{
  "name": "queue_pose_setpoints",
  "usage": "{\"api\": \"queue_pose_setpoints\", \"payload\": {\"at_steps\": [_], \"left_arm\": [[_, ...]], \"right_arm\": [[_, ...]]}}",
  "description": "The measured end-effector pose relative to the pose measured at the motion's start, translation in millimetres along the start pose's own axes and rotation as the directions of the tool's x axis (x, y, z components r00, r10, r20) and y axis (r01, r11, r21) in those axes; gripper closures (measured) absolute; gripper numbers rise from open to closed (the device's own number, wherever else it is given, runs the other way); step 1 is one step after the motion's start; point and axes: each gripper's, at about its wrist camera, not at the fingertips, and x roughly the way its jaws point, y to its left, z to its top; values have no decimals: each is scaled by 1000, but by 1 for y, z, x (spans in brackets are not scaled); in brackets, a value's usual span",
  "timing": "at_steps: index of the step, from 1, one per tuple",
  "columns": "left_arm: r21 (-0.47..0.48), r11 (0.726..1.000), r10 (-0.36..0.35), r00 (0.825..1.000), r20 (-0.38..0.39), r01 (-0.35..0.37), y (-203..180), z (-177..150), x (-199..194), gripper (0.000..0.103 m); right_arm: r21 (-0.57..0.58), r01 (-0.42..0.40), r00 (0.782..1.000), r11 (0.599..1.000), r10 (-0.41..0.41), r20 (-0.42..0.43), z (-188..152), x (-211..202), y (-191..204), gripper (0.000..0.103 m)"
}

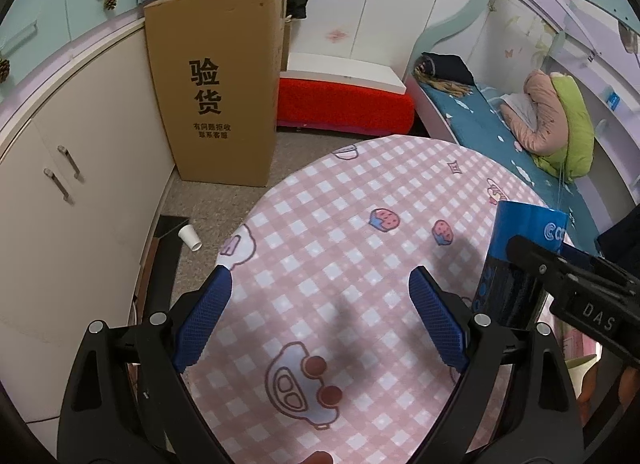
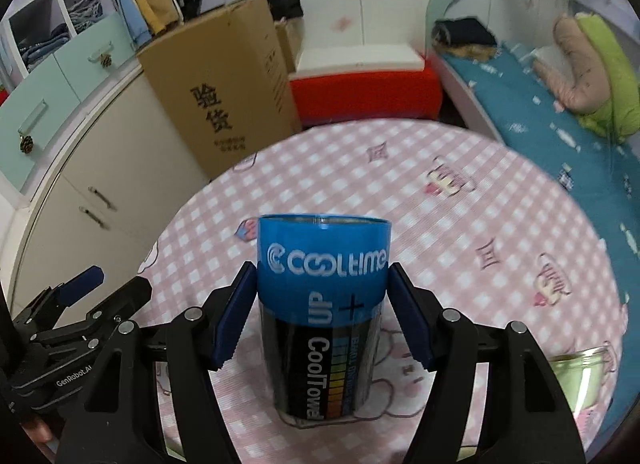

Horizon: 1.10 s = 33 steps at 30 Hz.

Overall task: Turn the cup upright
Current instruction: 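Rotate the blue can with the right tool so its open end faces up, then lower the blue can onto the table and open the right tool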

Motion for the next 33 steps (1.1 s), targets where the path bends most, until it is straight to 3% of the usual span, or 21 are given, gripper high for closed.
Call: {"api": "queue_pose_setpoints", "payload": {"at_steps": [8, 14, 28, 33], "left_arm": [[28, 1000, -5, 1000, 4, 5, -11, -5, -7, 12], [24, 1000, -3, 1000, 7, 3, -14, -6, -11, 12], [32, 999, 15, 1000, 13, -15, -23, -13, -23, 12], [34, 999, 13, 999, 33, -14, -26, -16, -37, 12]], "right_arm": [[-20, 57, 995, 998, -55, 89, -26, -21, 6, 40], [-39, 84, 986, 996, -77, 150, -25, -21, 9, 40], [-31, 74, 987, 997, -69, 142, -38, -22, 10, 39], [-35, 73, 982, 997, -66, 175, -39, -40, 10, 29]]}}
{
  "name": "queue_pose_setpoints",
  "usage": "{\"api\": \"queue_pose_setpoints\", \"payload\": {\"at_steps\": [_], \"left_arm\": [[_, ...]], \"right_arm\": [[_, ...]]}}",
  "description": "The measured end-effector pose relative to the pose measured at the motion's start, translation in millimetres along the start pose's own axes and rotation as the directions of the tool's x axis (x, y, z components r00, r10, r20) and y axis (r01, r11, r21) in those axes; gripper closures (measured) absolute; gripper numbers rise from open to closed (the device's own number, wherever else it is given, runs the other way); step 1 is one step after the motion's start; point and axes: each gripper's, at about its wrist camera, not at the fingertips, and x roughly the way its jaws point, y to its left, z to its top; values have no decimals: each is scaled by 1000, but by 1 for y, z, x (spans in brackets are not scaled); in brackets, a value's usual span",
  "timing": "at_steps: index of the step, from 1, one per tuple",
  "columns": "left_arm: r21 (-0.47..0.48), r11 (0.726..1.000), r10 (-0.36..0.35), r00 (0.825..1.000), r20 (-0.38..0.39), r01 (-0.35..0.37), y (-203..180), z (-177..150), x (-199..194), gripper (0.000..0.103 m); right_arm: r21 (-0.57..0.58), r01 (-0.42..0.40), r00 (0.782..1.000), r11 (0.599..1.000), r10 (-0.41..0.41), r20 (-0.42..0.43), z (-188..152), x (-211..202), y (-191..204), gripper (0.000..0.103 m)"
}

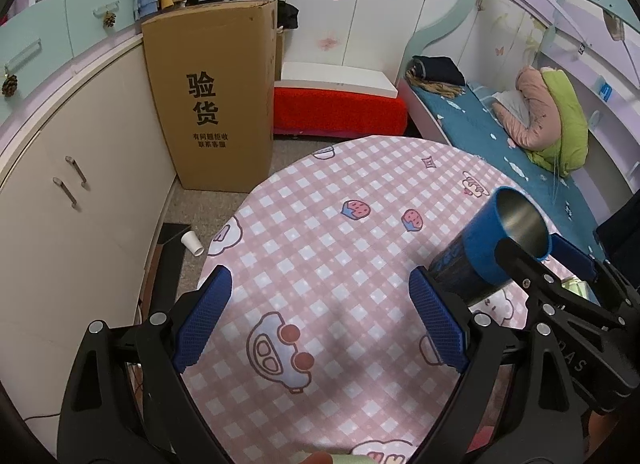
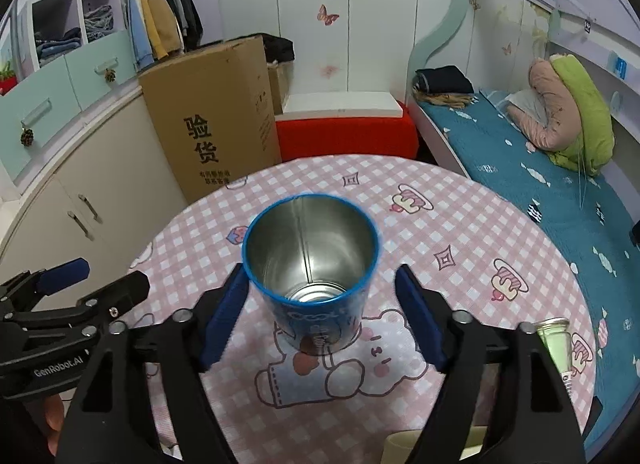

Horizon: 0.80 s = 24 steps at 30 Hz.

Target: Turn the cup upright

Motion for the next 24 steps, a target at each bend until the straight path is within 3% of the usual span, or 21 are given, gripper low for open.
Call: {"api": "queue_pose_setpoints", "payload": {"at_steps": [14, 20, 24], "left_arm": [[37, 999, 2, 998, 62, -4, -32, -12, -50, 12], [46, 998, 24, 991, 133, -31, -45, -23, -90, 12], [53, 998, 27, 982, 187, -38, -53, -33, -119, 12]], "right_arm": [[39, 2, 999, 999, -3, 39, -9, -51, -18, 28], [46, 29, 997, 999, -32, 74, -17, -90, -27, 18], [46, 30, 994, 998, -35, 106, -22, -121, -30, 17]]}}
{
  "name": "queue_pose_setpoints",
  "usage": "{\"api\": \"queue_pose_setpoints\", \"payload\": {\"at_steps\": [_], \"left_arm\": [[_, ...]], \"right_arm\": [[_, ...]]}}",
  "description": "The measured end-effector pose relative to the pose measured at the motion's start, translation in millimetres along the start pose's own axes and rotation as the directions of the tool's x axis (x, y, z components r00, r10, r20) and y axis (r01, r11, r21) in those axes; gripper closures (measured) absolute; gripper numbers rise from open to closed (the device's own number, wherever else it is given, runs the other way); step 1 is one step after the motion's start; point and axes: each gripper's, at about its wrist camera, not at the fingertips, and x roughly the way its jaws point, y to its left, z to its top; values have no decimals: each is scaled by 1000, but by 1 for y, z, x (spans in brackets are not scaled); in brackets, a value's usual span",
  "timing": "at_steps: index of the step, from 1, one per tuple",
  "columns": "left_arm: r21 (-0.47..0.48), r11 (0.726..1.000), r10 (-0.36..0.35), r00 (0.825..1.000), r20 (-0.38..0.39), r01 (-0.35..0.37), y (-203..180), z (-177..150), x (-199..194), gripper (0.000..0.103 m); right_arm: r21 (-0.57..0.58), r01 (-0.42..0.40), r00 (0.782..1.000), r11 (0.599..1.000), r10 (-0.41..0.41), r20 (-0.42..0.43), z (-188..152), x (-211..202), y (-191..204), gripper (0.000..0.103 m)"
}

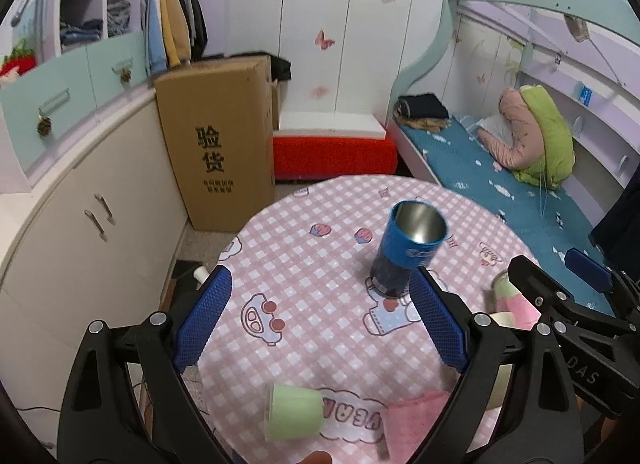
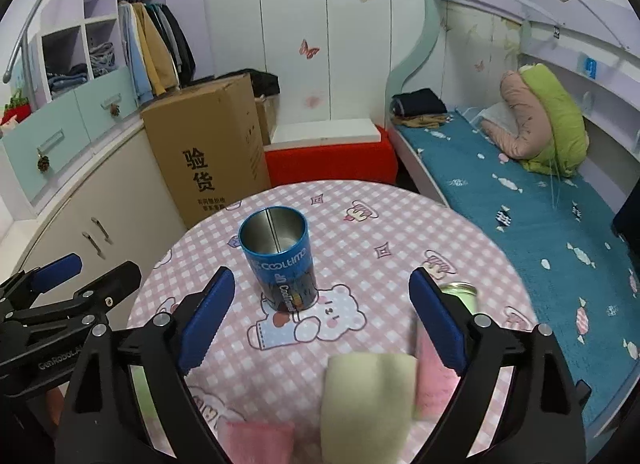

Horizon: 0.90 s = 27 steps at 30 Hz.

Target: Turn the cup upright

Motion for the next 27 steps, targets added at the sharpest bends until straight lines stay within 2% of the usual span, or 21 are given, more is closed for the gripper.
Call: {"api": "queue_pose_setpoints", "payload": {"at_steps": [7, 16, 27], "left_arm": [[18, 1000, 5, 996, 88, -7, -13, -9, -56, 12], [30, 1000, 2, 978, 209, -8, -26, -25, -126, 12], [34, 999, -9, 952, 305, -1, -30, -32, -171, 12]], "right_arm": [[-7, 1, 997, 1000, -1, 73, -7, -57, -2, 14], [-11, 23, 984, 1000, -21, 176, -18, -119, -2, 13], [-15, 27, 964, 1000, -23, 263, -32, -164, -6, 12]]}}
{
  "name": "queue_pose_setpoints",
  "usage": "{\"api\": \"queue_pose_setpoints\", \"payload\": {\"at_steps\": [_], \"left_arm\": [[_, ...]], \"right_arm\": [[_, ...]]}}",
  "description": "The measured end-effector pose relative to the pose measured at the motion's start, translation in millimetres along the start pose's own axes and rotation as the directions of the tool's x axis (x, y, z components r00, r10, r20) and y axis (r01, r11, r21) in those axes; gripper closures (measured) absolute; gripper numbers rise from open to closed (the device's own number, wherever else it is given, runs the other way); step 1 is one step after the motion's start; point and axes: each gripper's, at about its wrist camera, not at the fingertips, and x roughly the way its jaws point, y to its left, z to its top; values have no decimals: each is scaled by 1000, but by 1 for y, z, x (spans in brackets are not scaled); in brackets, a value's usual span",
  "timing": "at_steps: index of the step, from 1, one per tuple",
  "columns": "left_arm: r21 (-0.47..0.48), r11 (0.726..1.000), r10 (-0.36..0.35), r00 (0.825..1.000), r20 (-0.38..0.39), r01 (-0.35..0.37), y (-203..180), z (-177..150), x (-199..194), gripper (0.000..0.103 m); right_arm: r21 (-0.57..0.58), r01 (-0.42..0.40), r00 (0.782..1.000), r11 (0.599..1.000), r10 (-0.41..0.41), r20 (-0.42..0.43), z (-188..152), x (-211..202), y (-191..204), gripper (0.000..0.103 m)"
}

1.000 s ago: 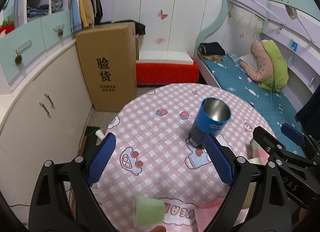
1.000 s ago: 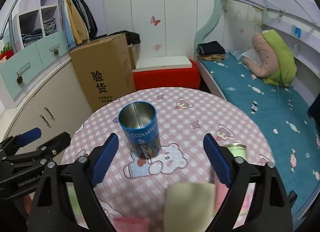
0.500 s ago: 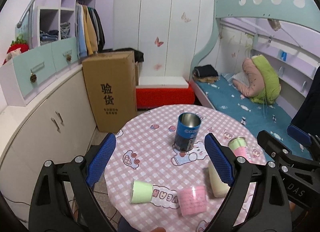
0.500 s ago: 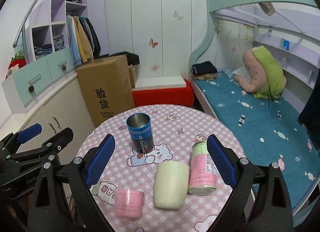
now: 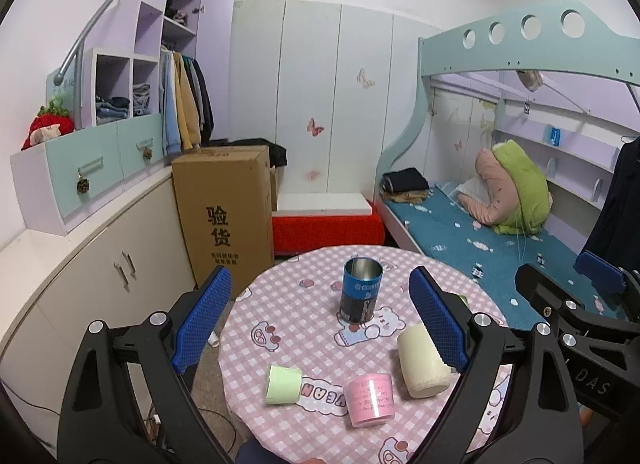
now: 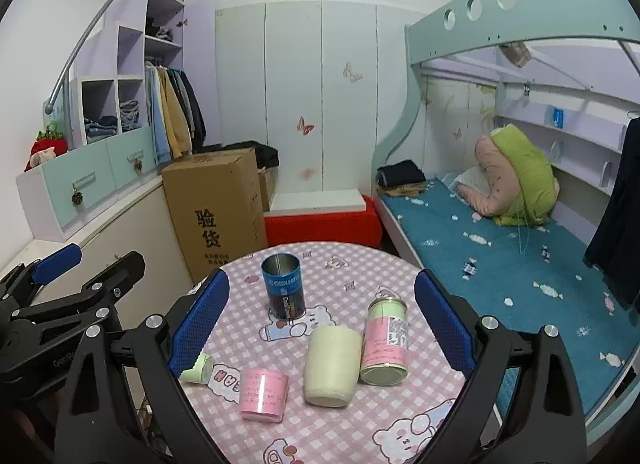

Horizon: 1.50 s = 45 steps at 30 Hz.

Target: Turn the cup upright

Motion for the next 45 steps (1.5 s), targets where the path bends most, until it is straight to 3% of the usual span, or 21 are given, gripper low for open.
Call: {"api": "queue_pose_setpoints", "payload": {"at_steps": [11, 45], "left_arm": [[-10, 1000, 6, 997, 75, -5, 0, 1, -15, 12], [0, 1000, 5, 997, 81, -5, 2, 1, -6, 12]], "right_arm": [[-4, 31, 997, 1000, -31, 70, -4, -20, 0, 8], [4, 25, 997, 1000, -26, 72, -8, -11, -9, 8]]}}
